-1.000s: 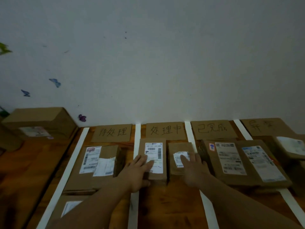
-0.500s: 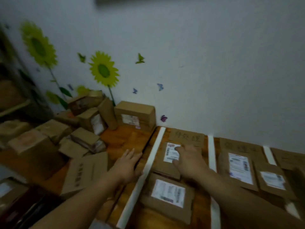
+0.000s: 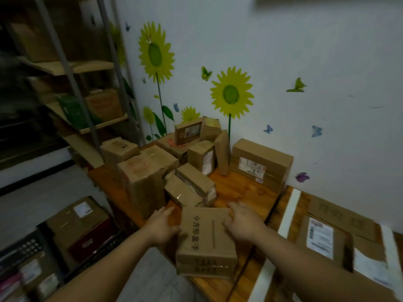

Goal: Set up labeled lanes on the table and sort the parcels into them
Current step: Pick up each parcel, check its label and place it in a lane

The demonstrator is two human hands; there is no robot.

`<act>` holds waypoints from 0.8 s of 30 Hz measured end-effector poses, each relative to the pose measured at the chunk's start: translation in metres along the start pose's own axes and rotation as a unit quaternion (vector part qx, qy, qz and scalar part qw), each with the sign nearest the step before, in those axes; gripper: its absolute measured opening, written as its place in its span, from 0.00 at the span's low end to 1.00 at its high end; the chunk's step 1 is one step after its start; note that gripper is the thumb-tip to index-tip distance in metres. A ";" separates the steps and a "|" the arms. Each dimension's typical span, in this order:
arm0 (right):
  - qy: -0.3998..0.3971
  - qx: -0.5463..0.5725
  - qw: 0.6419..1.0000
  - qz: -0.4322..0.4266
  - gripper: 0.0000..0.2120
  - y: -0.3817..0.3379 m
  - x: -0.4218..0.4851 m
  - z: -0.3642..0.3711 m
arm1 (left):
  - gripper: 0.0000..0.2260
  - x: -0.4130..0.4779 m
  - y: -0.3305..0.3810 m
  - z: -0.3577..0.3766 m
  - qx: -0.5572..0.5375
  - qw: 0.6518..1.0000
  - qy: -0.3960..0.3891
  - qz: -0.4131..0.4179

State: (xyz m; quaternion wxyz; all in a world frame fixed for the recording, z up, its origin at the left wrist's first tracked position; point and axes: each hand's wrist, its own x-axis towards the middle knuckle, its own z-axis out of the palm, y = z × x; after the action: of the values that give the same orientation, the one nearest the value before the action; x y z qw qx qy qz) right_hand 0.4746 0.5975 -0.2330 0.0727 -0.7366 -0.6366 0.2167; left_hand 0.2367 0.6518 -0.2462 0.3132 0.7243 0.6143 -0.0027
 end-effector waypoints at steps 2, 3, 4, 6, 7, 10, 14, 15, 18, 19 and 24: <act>-0.006 0.010 1.000 0.004 0.26 -0.010 0.029 0.002 | 0.36 0.019 0.001 -0.007 -0.002 1.000 -0.001 0.001; -0.004 0.017 1.000 0.003 0.27 -0.013 0.045 0.003 | 0.36 0.030 0.004 -0.012 0.003 1.000 0.004 0.005; 0.001 0.026 1.000 0.001 0.27 -0.016 0.063 0.004 | 0.35 0.043 0.007 -0.017 0.012 1.000 0.009 0.009; 0.007 0.044 0.999 0.001 0.29 -0.019 0.100 0.006 | 0.35 0.071 0.014 -0.027 0.034 0.999 0.015 0.011; 0.005 0.050 0.999 0.002 0.29 -0.020 0.119 0.008 | 0.35 0.086 0.017 -0.032 0.051 0.999 0.013 0.011; -0.016 0.036 0.999 0.008 0.31 -0.021 0.168 0.017 | 0.33 0.128 0.021 -0.036 0.114 0.993 0.009 0.016; -0.045 0.011 0.999 0.006 0.32 -0.023 0.207 0.035 | 0.31 0.168 0.018 -0.027 0.159 0.987 -0.022 0.015; -0.042 0.022 0.999 0.010 0.31 -0.022 0.213 0.040 | 0.31 0.174 0.016 -0.025 0.169 0.985 -0.023 0.019; -0.017 0.068 0.997 0.023 0.27 -0.023 0.219 0.039 | 0.32 0.182 0.015 -0.026 0.195 0.980 -0.010 0.036; 0.002 0.088 0.995 0.035 0.26 -0.024 0.219 0.036 | 0.32 0.184 0.014 -0.028 0.193 0.980 -0.013 0.038; 0.087 0.244 0.962 0.087 0.27 -0.037 0.200 -0.004 | 0.26 0.191 0.021 -0.046 0.044 0.998 -0.018 0.029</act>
State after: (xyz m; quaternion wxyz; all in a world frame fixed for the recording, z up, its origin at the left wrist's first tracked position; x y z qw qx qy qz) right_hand 0.4620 0.7991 -0.2605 0.2863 -0.7651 -0.4890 0.3057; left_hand 0.2845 0.8413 -0.2737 0.2923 0.7548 0.5863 -0.0338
